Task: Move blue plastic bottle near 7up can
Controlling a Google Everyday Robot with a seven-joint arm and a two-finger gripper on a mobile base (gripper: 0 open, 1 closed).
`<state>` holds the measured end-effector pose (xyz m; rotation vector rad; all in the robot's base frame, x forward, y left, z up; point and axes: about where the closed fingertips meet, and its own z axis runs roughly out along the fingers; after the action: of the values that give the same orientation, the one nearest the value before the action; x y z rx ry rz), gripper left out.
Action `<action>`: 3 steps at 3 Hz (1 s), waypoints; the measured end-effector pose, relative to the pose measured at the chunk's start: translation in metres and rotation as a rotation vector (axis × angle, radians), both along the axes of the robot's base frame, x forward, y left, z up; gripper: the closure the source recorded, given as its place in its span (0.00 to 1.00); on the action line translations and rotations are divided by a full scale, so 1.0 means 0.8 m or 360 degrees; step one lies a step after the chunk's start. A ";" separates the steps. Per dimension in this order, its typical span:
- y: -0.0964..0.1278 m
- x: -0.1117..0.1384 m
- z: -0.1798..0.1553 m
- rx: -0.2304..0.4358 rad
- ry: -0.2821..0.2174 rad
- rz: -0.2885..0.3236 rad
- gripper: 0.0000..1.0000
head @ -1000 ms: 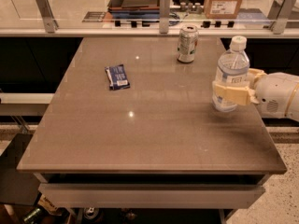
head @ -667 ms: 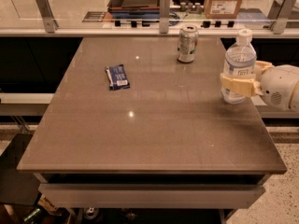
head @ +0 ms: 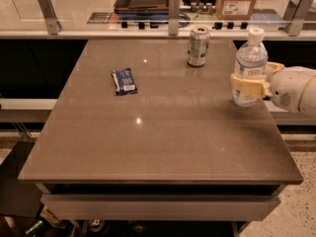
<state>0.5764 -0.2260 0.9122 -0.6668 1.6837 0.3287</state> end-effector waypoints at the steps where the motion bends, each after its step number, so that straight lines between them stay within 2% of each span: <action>1: -0.003 0.033 -0.001 0.0041 0.0006 -0.0122 1.00; 3: -0.023 0.105 0.012 0.0069 -0.0042 -0.0386 1.00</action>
Offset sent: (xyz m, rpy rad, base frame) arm 0.0908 -0.0204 0.0081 0.0462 -0.0150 -0.2648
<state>0.6606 -0.2447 0.9215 -0.4270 1.7063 0.1825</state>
